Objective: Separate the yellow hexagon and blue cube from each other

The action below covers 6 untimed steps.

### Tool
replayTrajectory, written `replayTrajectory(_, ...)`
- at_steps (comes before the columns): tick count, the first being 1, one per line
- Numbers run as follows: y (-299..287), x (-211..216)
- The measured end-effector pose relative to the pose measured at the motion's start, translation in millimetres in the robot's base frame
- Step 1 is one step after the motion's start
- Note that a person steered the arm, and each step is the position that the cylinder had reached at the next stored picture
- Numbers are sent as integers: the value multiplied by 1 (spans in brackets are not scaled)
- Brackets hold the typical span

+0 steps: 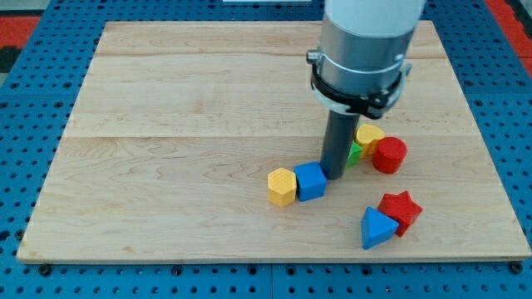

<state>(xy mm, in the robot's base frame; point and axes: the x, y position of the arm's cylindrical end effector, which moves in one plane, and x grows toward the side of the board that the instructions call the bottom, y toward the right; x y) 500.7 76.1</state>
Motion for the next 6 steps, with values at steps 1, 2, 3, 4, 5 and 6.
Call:
replayTrajectory(1,-9,12)
replayTrajectory(2,24,16)
replayTrajectory(3,-18,58)
replayTrajectory(4,-74,63)
replayTrajectory(5,-97,47)
replayTrajectory(6,-68,31)
